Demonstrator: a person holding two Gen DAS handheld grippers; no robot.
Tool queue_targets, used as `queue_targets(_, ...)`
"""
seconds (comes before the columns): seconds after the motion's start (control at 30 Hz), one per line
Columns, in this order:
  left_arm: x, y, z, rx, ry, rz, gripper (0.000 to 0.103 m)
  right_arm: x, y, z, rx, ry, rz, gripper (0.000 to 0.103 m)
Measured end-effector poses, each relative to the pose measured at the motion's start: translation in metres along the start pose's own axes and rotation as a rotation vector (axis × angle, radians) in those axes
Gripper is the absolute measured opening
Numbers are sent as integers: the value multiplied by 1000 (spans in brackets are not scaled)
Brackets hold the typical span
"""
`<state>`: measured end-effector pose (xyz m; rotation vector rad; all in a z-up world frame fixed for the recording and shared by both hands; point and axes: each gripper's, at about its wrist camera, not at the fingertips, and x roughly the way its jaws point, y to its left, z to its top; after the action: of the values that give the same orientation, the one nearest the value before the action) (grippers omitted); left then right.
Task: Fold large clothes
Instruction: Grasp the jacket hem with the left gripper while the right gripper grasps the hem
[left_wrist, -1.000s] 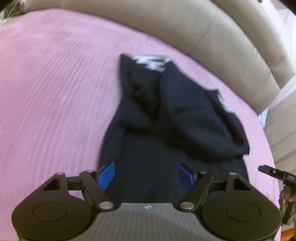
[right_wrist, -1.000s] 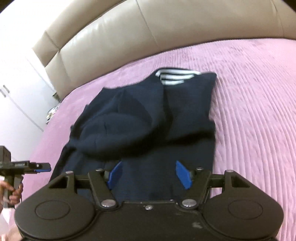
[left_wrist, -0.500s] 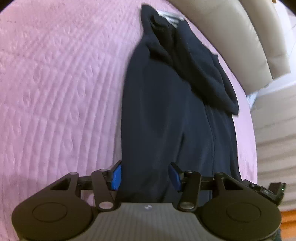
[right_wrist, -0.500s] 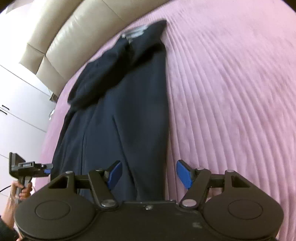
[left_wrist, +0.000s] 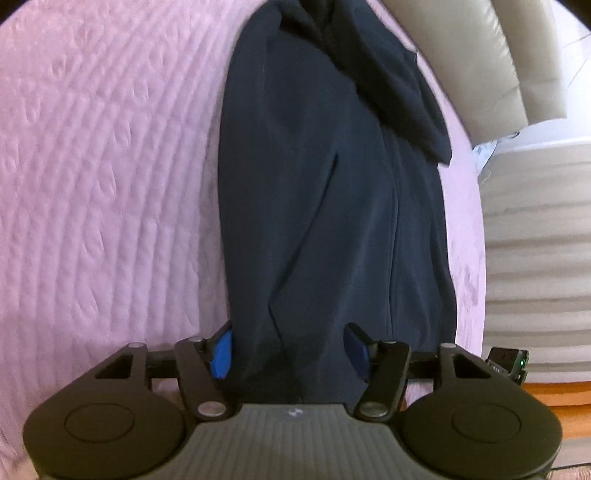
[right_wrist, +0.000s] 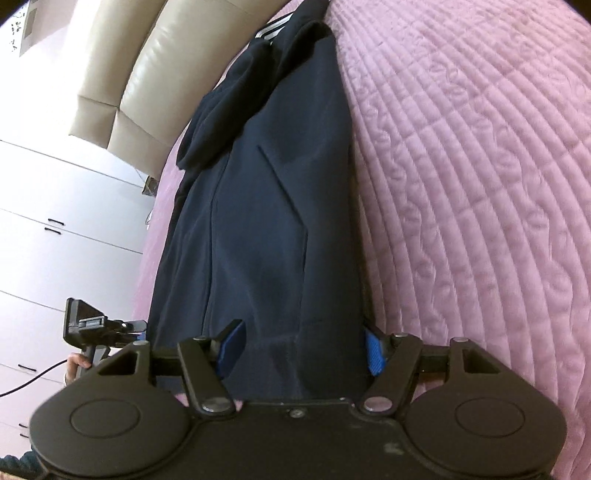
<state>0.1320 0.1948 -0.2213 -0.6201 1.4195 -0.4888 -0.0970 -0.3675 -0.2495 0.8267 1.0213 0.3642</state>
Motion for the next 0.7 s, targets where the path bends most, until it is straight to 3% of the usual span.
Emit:
queue_targets(0.23, 21, -14, -24, -4, 92, 105, 63, -3, -10, -12, 33, -46, 27, 77)
queue_targets(0.3, 26, -22, -28, 35, 87, 148, 63, -6, -13, -15, 33, -52, 27, 74)
queue_targets(0.33, 27, -25, -28, 33, 84, 161, 62, -7, -10, -17, 34, -58, 9, 58)
queue_targets(0.37, 29, -27, -29, 30, 80, 172, 60, -7, -9, -18, 40, -68, -15, 12)
queue_targets(0.4, 30, -29, -29, 29, 70, 192, 54, -10, -10, -21, 52, -81, -26, 10)
queue_targets(0.47, 31, -33, -31, 29, 35, 190, 29, -17, -7, -27, 72, -128, 0, 10)
queue_targets(0.7, -3, -41, -57, 45, -133, 125, 24, -46, 35, -23, 34, -263, 60, 9)
